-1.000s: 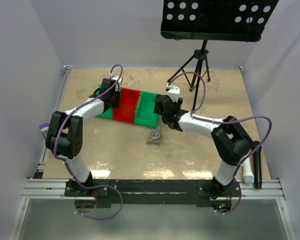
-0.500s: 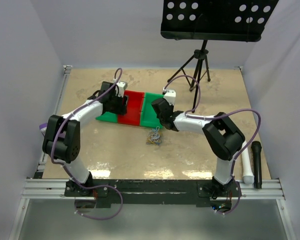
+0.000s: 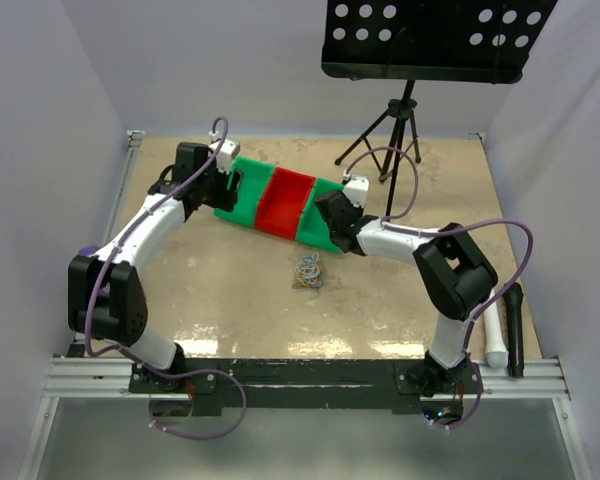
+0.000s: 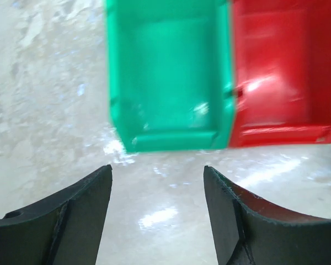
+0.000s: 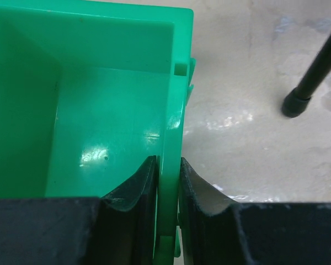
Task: Untangle the cables
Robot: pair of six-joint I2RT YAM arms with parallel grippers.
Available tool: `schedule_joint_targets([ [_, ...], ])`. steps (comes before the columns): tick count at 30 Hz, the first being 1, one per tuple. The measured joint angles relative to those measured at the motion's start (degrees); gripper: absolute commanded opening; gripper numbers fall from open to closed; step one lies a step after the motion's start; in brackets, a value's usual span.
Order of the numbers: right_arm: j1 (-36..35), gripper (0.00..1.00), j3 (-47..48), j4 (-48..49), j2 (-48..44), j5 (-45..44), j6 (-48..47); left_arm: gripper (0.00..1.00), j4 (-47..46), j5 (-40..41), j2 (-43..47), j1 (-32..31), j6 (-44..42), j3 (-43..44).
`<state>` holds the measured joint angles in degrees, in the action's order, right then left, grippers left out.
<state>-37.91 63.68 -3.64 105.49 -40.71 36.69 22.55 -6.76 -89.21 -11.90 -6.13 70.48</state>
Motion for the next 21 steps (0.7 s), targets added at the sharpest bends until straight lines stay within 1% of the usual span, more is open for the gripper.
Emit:
schedule_joint_targets([
  [4, 1.5, 0.15, 0.0, -0.7, 0.0, -1.4, -0.1, 0.7, -2.8, 5.6, -3.7, 0.7, -2.1, -0.8],
  [9, 1.6, 0.1, -0.3, -0.8, -1.0, -1.9, -1.1, 0.7, -5.4, 8.4, -10.1, 1.2, -2.4, -0.5],
  [12, 1.6, 0.09, -1.2, -1.0, -2.2, -2.1, -2.3, 0.69, -5.5, 8.7, -13.7, 1.9, -2.4, 2.7],
  [16, 1.6, 0.1, -2.7, -0.7, -3.6, -1.9, -3.4, 0.68, -7.0, 8.4, -19.0, 2.8, -2.4, 10.0],
  [21, 1.7, 0.16, -3.3, 0.2, -3.7, -1.9, -3.5, 0.64, -7.1, 4.1, -23.5, 3.2, -2.4, 15.0],
])
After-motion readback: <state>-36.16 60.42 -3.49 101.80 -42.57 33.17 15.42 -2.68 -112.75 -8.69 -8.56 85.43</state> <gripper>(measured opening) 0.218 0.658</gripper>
